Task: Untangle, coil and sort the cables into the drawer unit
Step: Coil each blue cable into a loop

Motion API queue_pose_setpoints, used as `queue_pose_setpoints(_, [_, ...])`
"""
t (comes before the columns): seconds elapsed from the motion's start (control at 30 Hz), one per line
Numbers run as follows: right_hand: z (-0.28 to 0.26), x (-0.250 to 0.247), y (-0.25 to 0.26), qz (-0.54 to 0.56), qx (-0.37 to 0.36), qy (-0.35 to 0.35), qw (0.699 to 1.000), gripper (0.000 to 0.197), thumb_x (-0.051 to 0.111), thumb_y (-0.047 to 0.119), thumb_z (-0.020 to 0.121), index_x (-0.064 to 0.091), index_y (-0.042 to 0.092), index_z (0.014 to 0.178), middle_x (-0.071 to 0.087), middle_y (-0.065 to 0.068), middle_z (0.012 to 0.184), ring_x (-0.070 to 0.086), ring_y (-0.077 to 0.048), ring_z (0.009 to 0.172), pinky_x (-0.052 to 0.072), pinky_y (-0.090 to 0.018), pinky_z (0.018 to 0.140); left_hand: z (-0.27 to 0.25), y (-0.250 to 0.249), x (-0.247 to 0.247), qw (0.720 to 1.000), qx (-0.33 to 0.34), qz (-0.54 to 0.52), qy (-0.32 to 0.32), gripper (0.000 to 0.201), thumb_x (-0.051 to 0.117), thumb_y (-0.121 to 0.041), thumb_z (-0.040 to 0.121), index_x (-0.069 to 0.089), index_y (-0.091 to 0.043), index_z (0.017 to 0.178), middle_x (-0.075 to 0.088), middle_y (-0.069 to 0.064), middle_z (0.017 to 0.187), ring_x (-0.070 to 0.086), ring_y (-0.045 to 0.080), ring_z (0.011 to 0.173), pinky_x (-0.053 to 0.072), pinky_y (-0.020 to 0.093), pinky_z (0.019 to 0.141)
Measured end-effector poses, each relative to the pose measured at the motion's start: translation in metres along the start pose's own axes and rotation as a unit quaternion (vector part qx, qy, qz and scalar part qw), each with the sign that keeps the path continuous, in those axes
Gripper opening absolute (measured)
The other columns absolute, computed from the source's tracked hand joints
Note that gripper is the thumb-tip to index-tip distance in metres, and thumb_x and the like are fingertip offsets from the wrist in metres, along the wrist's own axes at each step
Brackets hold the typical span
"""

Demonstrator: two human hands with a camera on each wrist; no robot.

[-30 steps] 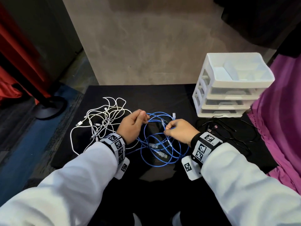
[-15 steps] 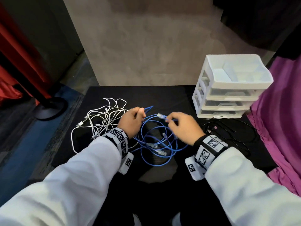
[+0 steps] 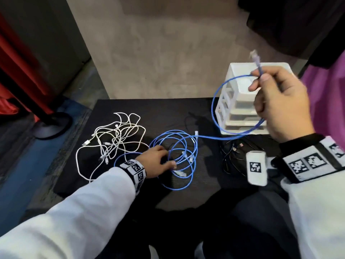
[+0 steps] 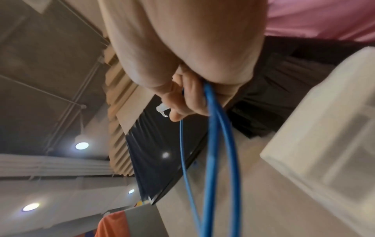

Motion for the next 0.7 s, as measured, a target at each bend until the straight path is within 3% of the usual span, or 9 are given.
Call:
queue_pose_setpoints(0.13, [0.008,-0.023,0.017,0.000,-0.029,-0.008,1.000,0.020,0.045,0.013,0.108,0.064,0.015,0.110,0.062,0.006,0.079,0.033,-0.012,0.041,0.024,-0.023,0.039,0.002,0.021,-0.020,0.996,-0.067,0.054,-0.016,0.077,0.027,-0.088,0.076,0.069,-0.038,0.118,0.053,-0.008,0.140,0.056,0.018,0.127,0.040,0.043,0.112])
queue_pose_setpoints(0.2, [0.004,-0.024,0.010,-0.017,-0.018,-0.004,1.000,0.020,0.044,0.012,0.109,0.064,0.016,0.109,0.062,0.008,0.079,0.034,-0.011,0.041,0.025,-0.023,0.038,-0.001,0.027,-0.028,0.995,-0.048,0.014,-0.090,0.072,0.028,-0.082,0.080,0.074,-0.036,0.113,0.055,-0.006,0.138,0.057,0.019,0.126,0.041,0.043,0.112])
queue_pose_setpoints(0.33, [-0.015,-0.008,-0.016,-0.067,0.017,0.045,0.997,0.020,0.046,0.011,0.109,0.065,0.017,0.108,0.064,0.006,0.080,0.037,-0.019,0.048,0.029,-0.026,0.042,-0.015,0.008,-0.049,0.959,-0.032,-0.123,-0.252,0.039,0.047,-0.050,0.102,0.077,-0.025,0.097,0.064,-0.009,0.096,0.061,0.009,0.086,0.048,0.029,0.086])
queue_pose_setpoints(0.4, [-0.029,0.010,-0.028,-0.072,0.026,0.086,0.993,0.019,0.047,0.008,0.109,0.065,0.015,0.109,0.065,0.003,0.082,0.043,-0.011,0.051,0.036,-0.021,0.051,-0.019,-0.013,-0.062,0.913,-0.065,-0.311,-0.255,0.033,0.049,-0.036,0.107,0.075,-0.023,0.092,0.064,-0.009,0.075,0.060,0.006,0.066,0.052,0.031,0.074])
queue_pose_setpoints(0.43, [-0.037,0.021,-0.034,-0.075,0.025,0.109,0.991,0.019,0.047,0.006,0.109,0.064,0.014,0.110,0.065,0.002,0.083,0.047,-0.003,0.055,0.039,-0.018,0.058,-0.021,-0.026,-0.068,0.873,-0.073,-0.418,-0.243,0.032,0.048,-0.032,0.108,0.074,-0.020,0.092,0.062,-0.008,0.070,0.059,0.007,0.059,0.054,0.033,0.070])
queue_pose_setpoints(0.5, [-0.053,0.048,-0.046,-0.088,0.013,0.153,0.984,0.020,0.048,0.006,0.107,0.063,0.017,0.112,0.066,0.002,0.090,0.054,0.002,0.067,0.042,-0.020,0.073,-0.026,-0.051,-0.083,0.803,-0.063,-0.548,-0.224,0.031,0.049,-0.030,0.107,0.072,-0.012,0.096,0.060,-0.002,0.068,0.058,0.009,0.055,0.058,0.034,0.069])
queue_pose_setpoints(0.57, [-0.069,0.072,-0.059,-0.104,0.001,0.189,0.977,0.023,0.053,0.012,0.103,0.063,0.024,0.120,0.069,0.005,0.104,0.061,0.000,0.085,0.047,-0.025,0.085,-0.027,-0.074,-0.096,0.773,-0.043,-0.599,-0.205,0.031,0.052,-0.032,0.106,0.070,-0.006,0.101,0.062,0.001,0.068,0.060,0.010,0.057,0.059,0.037,0.073])
queue_pose_setpoints(0.63, [-0.081,0.091,-0.069,-0.149,-0.007,0.227,0.962,0.035,0.064,0.032,0.098,0.060,0.027,0.133,0.065,0.007,0.114,0.064,-0.007,0.103,0.050,-0.030,0.095,-0.029,-0.090,-0.106,0.760,-0.036,-0.624,-0.181,0.032,0.056,-0.034,0.103,0.069,-0.005,0.101,0.063,0.003,0.067,0.061,0.011,0.058,0.060,0.036,0.072])
queue_pose_setpoints(0.7, [-0.089,0.102,-0.074,-0.203,0.000,0.255,0.946,0.047,0.071,0.047,0.092,0.061,0.031,0.136,0.061,0.007,0.110,0.062,-0.007,0.102,0.051,-0.031,0.093,-0.029,-0.098,-0.112,0.761,-0.036,-0.626,-0.166,0.033,0.060,-0.037,0.101,0.070,-0.006,0.098,0.063,0.005,0.069,0.061,0.013,0.059,0.061,0.032,0.069])
Point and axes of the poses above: each hand's wrist, its own z-axis towards the middle knuckle, its own x-axis out of the palm, y = z × x, the point moved 2 cm from there along z, towards the middle knuckle
